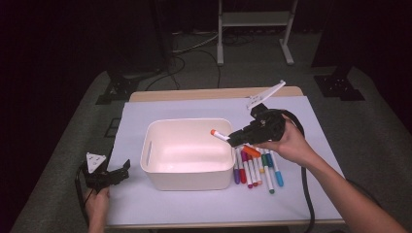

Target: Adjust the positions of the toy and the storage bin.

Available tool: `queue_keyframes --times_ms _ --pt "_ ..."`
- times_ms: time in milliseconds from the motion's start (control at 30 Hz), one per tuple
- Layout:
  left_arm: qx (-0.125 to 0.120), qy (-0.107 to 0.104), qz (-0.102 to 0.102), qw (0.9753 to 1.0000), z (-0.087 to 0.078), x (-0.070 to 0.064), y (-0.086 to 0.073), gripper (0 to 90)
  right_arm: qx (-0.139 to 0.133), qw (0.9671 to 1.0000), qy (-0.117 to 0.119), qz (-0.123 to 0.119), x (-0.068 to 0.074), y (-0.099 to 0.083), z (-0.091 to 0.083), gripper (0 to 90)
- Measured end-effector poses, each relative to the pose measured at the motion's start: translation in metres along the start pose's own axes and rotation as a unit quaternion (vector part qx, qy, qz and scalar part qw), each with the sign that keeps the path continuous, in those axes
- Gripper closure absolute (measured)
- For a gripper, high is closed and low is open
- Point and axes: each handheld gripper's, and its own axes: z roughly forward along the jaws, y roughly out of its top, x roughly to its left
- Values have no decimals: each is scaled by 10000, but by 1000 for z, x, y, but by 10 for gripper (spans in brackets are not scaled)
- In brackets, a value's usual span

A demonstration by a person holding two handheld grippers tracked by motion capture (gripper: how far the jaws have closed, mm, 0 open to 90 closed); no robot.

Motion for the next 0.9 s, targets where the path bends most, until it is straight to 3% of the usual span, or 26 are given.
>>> queue_keyframes --times_ms 267,900 --pt "5 -20 16 10000 0 0 0 0 168 9994 205 -231 8 19 22 756" --pt "0 -43 12 10000 0 0 0 0 461 9961 597 -463 16 47 65 756"
